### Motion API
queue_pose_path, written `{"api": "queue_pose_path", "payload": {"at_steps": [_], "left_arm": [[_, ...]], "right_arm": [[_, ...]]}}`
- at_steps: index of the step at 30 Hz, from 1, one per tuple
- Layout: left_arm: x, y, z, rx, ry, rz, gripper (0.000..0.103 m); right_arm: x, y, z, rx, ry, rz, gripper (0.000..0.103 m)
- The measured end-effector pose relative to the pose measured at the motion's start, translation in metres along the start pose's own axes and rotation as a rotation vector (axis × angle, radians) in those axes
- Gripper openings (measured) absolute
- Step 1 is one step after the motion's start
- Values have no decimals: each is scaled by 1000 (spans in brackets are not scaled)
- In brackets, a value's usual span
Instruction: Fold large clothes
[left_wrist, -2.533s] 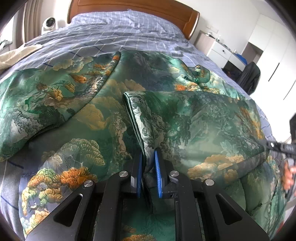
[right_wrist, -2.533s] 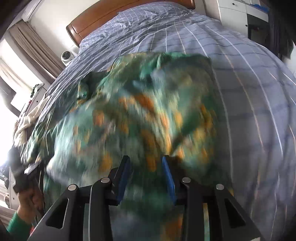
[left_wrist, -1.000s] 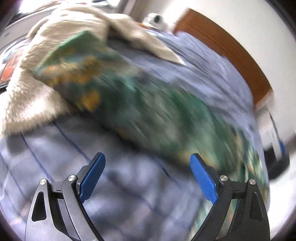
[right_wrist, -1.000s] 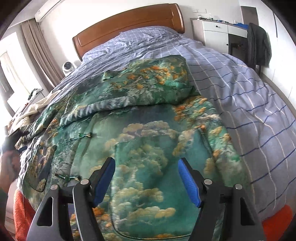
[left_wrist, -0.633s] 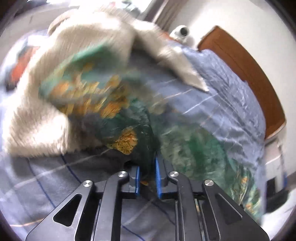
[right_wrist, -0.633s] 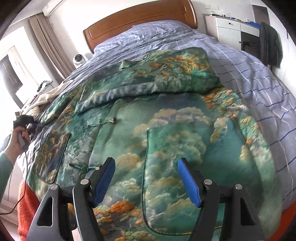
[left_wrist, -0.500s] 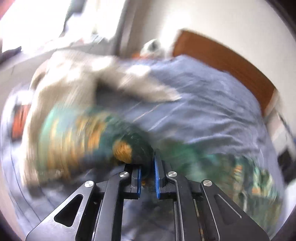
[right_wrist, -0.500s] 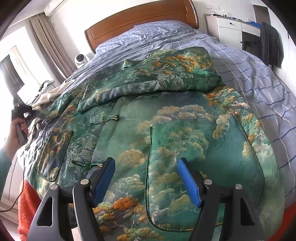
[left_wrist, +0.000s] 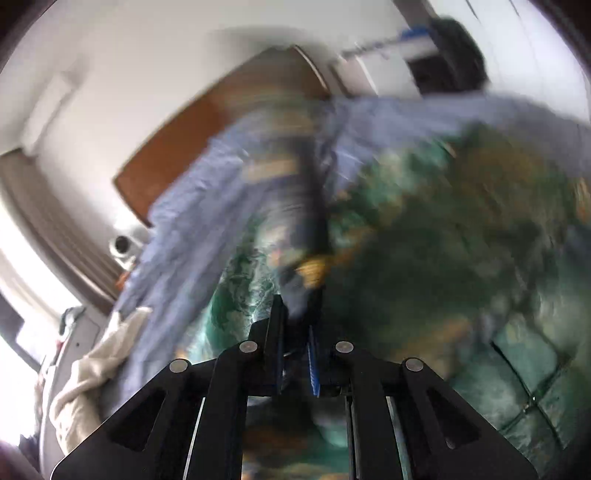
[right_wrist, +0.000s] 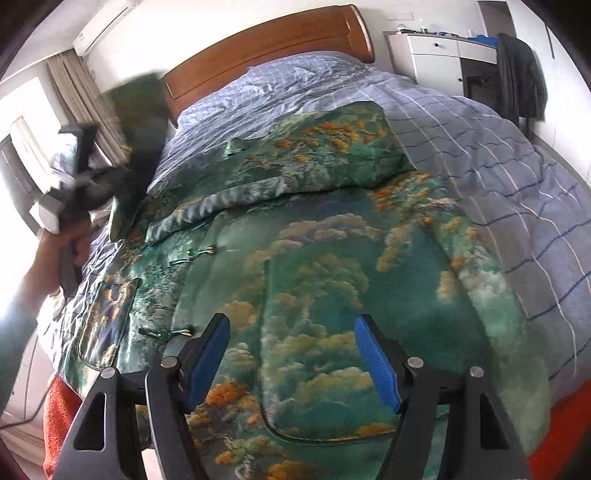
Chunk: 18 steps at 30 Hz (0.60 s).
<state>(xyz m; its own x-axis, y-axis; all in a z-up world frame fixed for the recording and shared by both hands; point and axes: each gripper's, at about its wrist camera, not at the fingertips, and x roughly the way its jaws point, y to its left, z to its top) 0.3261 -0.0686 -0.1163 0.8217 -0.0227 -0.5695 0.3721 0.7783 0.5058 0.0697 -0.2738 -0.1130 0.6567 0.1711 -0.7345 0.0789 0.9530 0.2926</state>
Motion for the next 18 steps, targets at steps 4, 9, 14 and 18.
{"api": "queue_pose_path", "payload": {"at_steps": [4, 9, 14, 18], "left_arm": [[13, -25, -18, 41, 95, -48, 24], [-18, -3, -41, -83, 51, -95, 77], [-47, 28, -71, -307, 77, -182, 78], [-63, 45, -104, -435, 99, -194, 78]], "right_arm": [[-1, -3, 14, -21, -9, -2, 72], [16, 11, 65, -44, -12, 103, 72], [90, 30, 143, 89, 80, 326, 72], [165, 42, 183, 175, 178, 313, 72]]}}
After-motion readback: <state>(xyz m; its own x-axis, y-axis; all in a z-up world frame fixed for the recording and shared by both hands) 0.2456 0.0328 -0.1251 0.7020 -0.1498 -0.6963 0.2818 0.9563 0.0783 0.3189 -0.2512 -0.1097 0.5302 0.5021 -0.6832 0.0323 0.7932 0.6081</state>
